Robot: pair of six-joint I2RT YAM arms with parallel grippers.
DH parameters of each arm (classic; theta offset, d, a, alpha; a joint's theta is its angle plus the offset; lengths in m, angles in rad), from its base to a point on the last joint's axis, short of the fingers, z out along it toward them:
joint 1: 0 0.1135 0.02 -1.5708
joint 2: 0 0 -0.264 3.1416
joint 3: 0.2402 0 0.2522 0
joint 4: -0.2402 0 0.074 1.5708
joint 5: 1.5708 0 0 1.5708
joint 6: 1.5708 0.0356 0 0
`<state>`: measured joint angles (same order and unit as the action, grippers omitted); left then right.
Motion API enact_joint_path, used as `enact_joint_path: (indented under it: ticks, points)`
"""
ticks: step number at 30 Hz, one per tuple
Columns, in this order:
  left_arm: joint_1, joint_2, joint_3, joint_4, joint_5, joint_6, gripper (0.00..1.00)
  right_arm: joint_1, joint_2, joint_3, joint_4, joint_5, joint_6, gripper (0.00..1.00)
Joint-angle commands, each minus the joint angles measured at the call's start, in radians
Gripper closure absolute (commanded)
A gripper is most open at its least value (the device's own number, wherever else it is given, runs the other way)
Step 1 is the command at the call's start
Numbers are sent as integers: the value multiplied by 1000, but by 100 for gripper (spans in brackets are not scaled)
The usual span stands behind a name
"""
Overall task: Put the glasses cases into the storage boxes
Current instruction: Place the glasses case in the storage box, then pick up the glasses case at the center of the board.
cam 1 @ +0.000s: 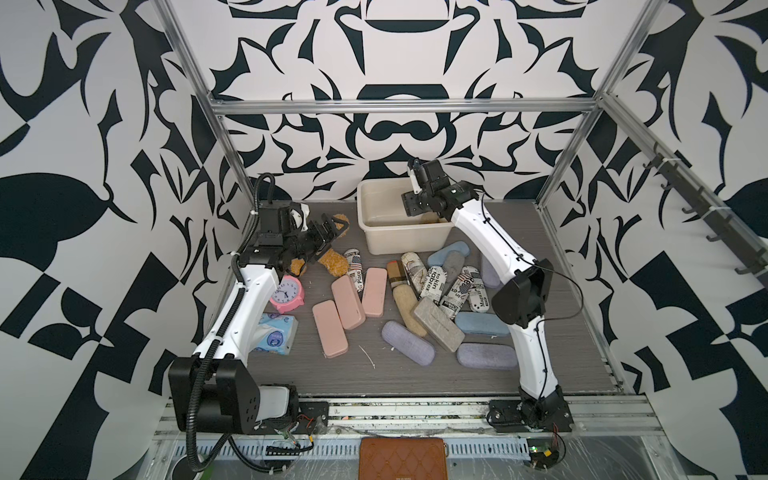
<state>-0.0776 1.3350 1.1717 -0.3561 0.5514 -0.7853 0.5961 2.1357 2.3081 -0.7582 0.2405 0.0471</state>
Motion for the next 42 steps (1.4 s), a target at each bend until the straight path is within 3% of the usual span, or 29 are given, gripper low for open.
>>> enact_joint_path:
  ticks: [1,8,12,17,25,37,42]
  points:
    - [6,-6,-15,10,14,-2,0,115,-194,-83,59,102,-64,29]
    - [6,-31,-28,2,-43,-9,0,384,-419,-554,4,274,-72,24]
    - [6,-46,-35,-22,-120,-20,1,482,-487,-735,-73,275,-3,22]
    - [7,-47,-34,-31,-145,-20,1,571,-454,-817,-199,204,72,22]
    - [9,-26,-27,-24,-115,-12,1,594,-394,-936,-139,9,148,21]
    - [9,-22,-34,-12,-86,-16,1,595,-285,-1020,-79,16,149,21]
    - [9,-19,-32,-14,-88,-12,1,595,-241,-1027,-41,-20,148,31]
